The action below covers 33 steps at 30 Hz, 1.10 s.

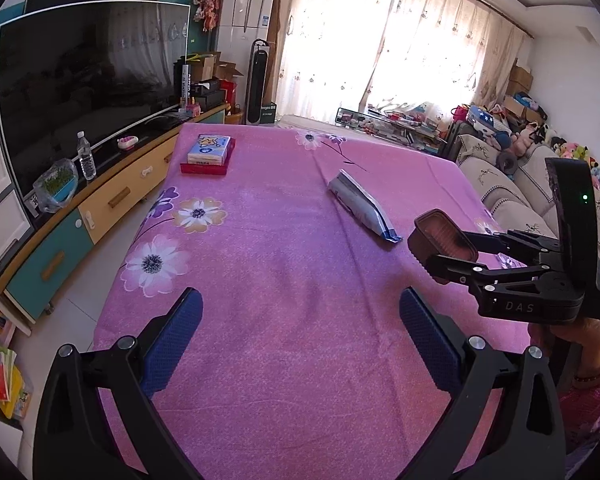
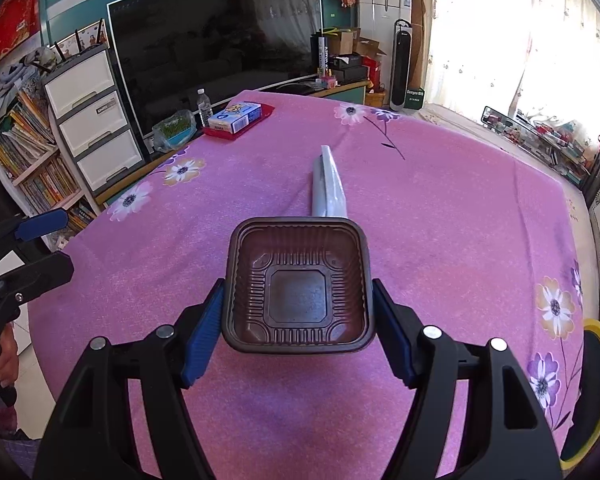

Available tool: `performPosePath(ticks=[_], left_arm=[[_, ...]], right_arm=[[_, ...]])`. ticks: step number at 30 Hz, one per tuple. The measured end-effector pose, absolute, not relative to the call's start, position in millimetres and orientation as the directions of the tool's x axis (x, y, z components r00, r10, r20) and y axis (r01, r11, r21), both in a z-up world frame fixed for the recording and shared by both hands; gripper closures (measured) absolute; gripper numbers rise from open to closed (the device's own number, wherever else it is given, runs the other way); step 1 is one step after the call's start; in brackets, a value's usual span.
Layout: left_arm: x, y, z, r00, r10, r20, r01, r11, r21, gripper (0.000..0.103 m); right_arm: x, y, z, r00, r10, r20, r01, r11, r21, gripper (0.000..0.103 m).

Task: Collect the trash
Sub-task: 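Carry the brown tray over the bin and open the right tool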

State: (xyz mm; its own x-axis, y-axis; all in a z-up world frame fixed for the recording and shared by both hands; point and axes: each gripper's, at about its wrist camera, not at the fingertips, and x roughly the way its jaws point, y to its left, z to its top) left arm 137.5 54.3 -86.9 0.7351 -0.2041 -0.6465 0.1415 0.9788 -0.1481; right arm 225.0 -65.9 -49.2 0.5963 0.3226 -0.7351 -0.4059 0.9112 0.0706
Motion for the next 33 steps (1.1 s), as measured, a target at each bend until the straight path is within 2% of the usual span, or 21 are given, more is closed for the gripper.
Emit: performPosePath(ticks=[8, 15, 21, 28, 31, 33], left_arm=[[150.4, 15.9, -87.9, 0.714, -0.245, -0.656, 0.194, 0.969, -0.15, 0.006], [161.8, -21.1, -86.3, 0.697, -0.271, -0.664, 0.243, 0.96, -0.137, 0.006], [169.4, -37.6, -86.8, 0.685, -0.272, -0.675, 0.26, 0.958, -0.123, 0.006], [175.0, -42.1, -87.7, 0.679, -0.265, -0.684, 0.258, 0.959, -0.115, 0.006], [177.0, -44.7, -89.0, 0.676, -0.262, -0.689, 0.262, 0.959, -0.108, 0.006], [178.4, -45.3, -90.5, 0.672, -0.263, -0.692, 0.265, 0.958, -0.107, 0.006]], right_arm=[[206.4, -143.1, -44.0, 0.659, 0.244, -0.711, -0.275, 0.959, 0.073, 0.036], [187.5, -265.4, -42.2, 0.722, 0.058, -0.689, 0.007, 0.996, 0.09, 0.036], [177.2, -360.7, -59.4, 0.691, -0.127, -0.712, 0.248, 0.966, 0.068, 0.036], [183.9, -415.7, -88.5, 0.631, -0.194, -0.751, 0.362, 0.93, 0.064, 0.036], [189.7, -427.6, -96.2, 0.619, -0.206, -0.758, 0.388, 0.919, 0.066, 0.033], [191.8, -432.9, -99.5, 0.611, -0.211, -0.763, 0.405, 0.911, 0.072, 0.026]])
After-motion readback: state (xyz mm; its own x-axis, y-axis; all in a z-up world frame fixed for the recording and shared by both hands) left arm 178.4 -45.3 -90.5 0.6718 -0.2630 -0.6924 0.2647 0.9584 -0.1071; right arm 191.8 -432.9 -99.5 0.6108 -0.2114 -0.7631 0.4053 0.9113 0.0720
